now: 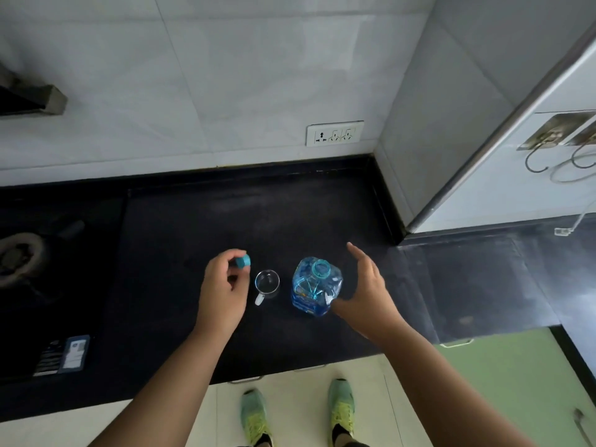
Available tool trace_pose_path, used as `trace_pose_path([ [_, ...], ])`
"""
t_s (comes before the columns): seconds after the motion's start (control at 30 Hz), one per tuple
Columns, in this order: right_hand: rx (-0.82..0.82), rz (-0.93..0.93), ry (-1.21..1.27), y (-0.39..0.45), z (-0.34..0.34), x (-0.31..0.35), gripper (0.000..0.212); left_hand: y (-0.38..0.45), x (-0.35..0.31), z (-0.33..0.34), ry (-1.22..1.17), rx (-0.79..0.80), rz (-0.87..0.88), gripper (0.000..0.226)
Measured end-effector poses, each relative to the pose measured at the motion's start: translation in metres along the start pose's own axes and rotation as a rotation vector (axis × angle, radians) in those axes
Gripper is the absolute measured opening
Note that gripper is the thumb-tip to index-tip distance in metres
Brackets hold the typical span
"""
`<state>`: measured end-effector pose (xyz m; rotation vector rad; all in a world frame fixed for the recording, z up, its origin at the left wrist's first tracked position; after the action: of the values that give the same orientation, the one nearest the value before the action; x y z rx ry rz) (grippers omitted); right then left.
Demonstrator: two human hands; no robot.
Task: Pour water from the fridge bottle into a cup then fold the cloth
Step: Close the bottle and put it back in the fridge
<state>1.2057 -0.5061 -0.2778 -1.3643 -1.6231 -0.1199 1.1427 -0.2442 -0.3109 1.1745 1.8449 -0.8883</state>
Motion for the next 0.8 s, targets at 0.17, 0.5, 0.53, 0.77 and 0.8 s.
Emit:
trace_pose_path([
  [0.17,-0.200,-0.179,0.219,-0.019,-0.036,0.048,0.028,-0.001,-0.070,0.013,-0.132,0.088,0.231,0.034],
  [0.5,0.097,-0.262,0.804,-0.011,-0.048,0.079,0.027,0.000,-0.128,0.036,-0.047,0.238,0.445,0.043],
  [0.53,0.107,-0.261,0.806,-0.009,-0.049,0.075,0.028,0.000,-0.128,0.036,-0.025,0.269,0.449,0.048],
  [0.77,-0.099,-0.108,0.245,-0.004,-0.053,0.044,0.032,0.017,-0.086,0.023,0.394,0.788,-0.012,0.109],
  [0.8,-0.086,-0.105,0.193,-0.004,-0.052,0.043,0.032,0.018,-0.080,0.025,0.462,0.803,-0.050,0.114],
])
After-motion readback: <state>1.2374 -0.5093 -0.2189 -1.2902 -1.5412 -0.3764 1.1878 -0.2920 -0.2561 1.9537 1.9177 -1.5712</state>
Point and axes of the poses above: each hand's wrist, its own y-axis towards the middle knuckle, its own z-axis out of the palm, x = y × z, the point moved 2 cm from there along y, towards the middle knuckle, and after that the axes turned 12 degrees about x, right-handed, at the moved point
